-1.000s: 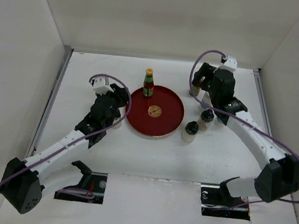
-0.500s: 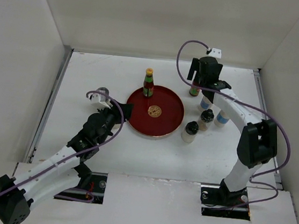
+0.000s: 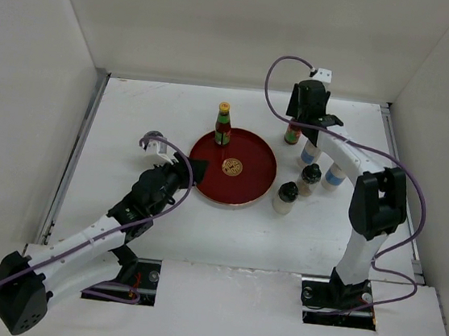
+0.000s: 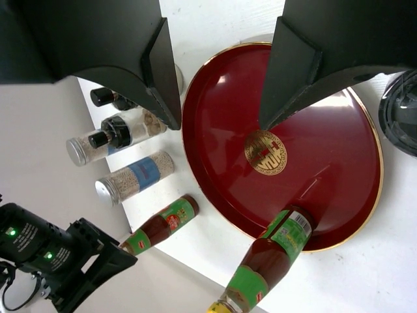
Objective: Organize the condiment bottles
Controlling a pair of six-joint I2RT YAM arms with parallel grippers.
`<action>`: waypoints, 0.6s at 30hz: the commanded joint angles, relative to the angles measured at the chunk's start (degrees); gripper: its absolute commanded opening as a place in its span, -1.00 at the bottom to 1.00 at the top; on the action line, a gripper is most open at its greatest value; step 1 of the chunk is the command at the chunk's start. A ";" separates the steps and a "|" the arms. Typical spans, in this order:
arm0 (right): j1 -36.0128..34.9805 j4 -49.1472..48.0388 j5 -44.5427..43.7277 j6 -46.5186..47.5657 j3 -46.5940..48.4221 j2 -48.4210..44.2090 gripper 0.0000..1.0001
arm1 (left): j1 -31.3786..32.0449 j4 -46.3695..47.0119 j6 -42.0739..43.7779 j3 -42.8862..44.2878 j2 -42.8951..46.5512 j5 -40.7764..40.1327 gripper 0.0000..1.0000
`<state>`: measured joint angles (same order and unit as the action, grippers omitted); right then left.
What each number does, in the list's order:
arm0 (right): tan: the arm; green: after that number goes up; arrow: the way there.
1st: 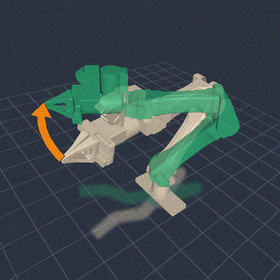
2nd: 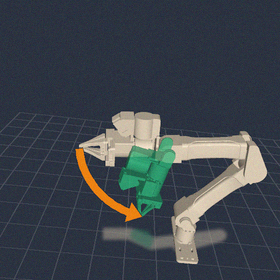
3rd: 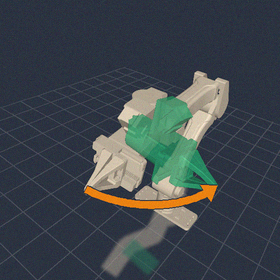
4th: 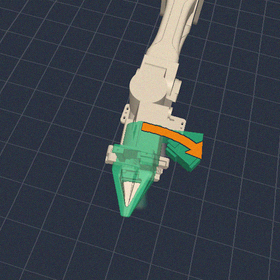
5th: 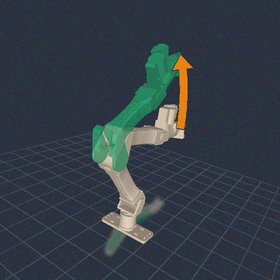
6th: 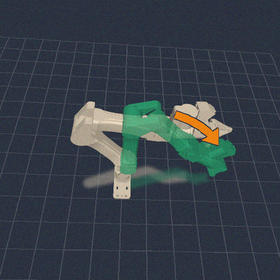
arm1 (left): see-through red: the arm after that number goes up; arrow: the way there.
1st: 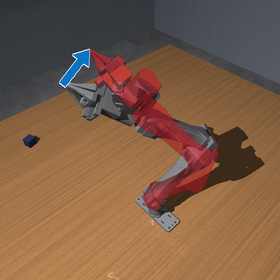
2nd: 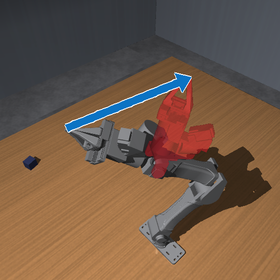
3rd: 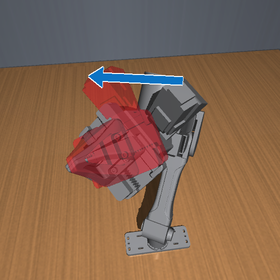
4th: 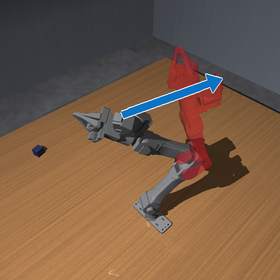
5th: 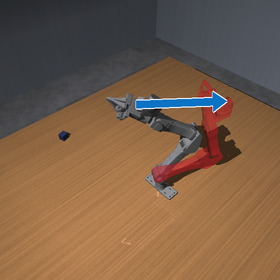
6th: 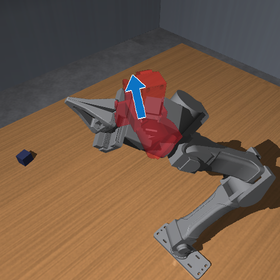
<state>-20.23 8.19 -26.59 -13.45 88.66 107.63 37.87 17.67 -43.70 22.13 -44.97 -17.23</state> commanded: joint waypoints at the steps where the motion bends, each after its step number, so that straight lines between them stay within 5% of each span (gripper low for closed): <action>1: 1.29 -5.63 -0.84 0.09 2.31 0.03 0.29 | -0.12 4.03 -0.15 0.02 -1.69 1.59 -0.01; 6: 1.73 -5.72 0.13 0.09 3.27 1.00 -0.04 | -0.12 4.39 0.11 -0.07 -2.23 2.21 -0.01; 12: 2.52 -4.85 2.59 -0.79 3.10 1.26 0.04 | -1.96 3.69 0.64 0.37 -1.44 2.29 -0.01; 18: 2.52 -5.72 3.04 -0.79 3.45 0.39 -0.32 | -2.14 3.16 0.64 0.37 -0.74 1.94 -0.02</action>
<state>-18.02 5.52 -24.25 -13.82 89.21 108.53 36.01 18.24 -43.66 22.13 -47.40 -15.77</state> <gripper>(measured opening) 0.459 0.491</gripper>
